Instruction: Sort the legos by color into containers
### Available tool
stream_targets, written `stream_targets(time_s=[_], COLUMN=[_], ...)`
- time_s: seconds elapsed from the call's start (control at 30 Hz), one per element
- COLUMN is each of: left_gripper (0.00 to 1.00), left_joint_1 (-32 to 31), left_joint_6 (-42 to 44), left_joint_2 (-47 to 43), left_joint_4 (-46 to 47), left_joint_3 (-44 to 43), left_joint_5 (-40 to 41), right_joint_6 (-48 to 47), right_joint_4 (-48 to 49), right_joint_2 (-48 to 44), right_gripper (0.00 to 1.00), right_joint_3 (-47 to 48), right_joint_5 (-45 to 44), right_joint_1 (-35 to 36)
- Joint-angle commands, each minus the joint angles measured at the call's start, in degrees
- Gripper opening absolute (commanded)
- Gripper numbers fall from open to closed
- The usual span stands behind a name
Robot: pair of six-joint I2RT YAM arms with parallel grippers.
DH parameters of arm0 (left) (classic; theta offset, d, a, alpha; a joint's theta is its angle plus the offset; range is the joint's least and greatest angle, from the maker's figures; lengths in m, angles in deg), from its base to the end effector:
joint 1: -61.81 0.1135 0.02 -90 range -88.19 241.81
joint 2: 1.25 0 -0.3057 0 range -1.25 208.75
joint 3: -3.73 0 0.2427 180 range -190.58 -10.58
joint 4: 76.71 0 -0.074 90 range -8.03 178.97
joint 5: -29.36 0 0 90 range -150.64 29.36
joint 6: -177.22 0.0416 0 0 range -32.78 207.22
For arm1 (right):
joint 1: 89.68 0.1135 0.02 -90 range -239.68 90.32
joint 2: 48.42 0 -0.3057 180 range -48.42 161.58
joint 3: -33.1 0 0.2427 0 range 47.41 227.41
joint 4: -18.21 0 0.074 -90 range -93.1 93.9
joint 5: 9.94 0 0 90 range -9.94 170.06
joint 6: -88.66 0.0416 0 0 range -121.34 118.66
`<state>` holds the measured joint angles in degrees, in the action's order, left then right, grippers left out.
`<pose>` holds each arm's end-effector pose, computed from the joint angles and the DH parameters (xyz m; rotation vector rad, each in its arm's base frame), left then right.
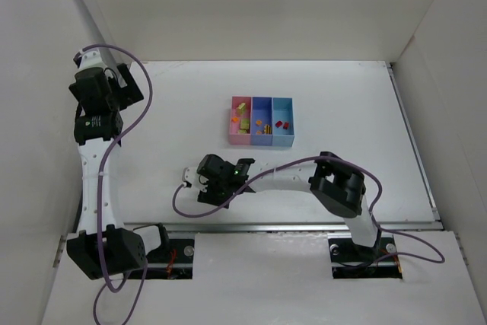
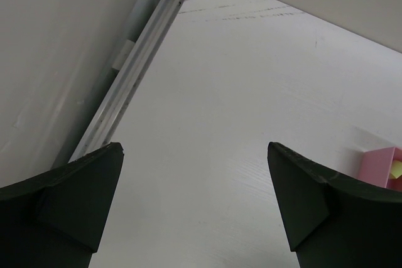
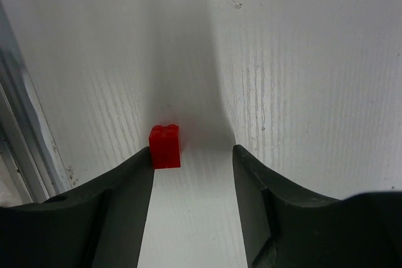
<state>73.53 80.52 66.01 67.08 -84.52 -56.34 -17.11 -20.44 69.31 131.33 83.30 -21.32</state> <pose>0.2342 0.0518 0.4521 -0.3460 1.8048 0.1304 0.1645 0.4210 0.2049 -1.7840 1.9451 0.4005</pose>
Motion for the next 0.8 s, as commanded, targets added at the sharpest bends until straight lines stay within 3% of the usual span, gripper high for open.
stream_targets(time_s=[0.0, 0.1, 0.2, 0.23, 0.3, 0.33, 0.6, 0.77], left_gripper=[1.0, 1.0, 1.0, 1.0, 1.0, 1.0, 1.0, 1.0], left_joint_1=[0.31, 0.31, 0.31, 0.31, 0.31, 0.31, 0.93, 1.46], left_joint_6=[-0.6, -0.6, -0.6, -0.6, -0.6, -0.6, -0.6, -0.6], left_joint_2=[-1.43, -1.43, -1.43, -1.43, -1.43, -1.43, -1.43, -1.43], left_joint_4=[2.2, 2.2, 2.2, 2.2, 2.2, 2.2, 2.2, 2.2], left_joint_3=[0.1, 0.1, 0.63, 0.63, 0.63, 0.63, 0.63, 1.16], left_joint_5=[-0.87, -0.87, -0.87, -0.87, -0.87, -0.87, -0.87, -0.87], right_joint_6=[0.39, 0.92, 1.44, 1.44, 1.44, 1.44, 4.51, 9.17], right_joint_4=[2.54, 3.06, 3.07, 3.07, 3.07, 3.07, 6.4, 6.41], right_joint_2=[0.04, 0.04, 0.04, 0.04, 0.56, 0.57, -4.61, -8.83], right_gripper=[0.58, 0.58, 0.46, 0.29, 0.05, 0.0, 0.0, 0.0], right_joint_3=[1.95, 1.95, 1.95, 2.56, 3.09, 3.09, 3.62, 5.63], right_joint_5=[0.89, 1.5, 2.12, 2.64, 3.16, 3.17, -3.5, -5.27], right_joint_1=[0.55, 1.08, 1.08, 1.08, 1.08, 1.08, 1.08, -7.17])
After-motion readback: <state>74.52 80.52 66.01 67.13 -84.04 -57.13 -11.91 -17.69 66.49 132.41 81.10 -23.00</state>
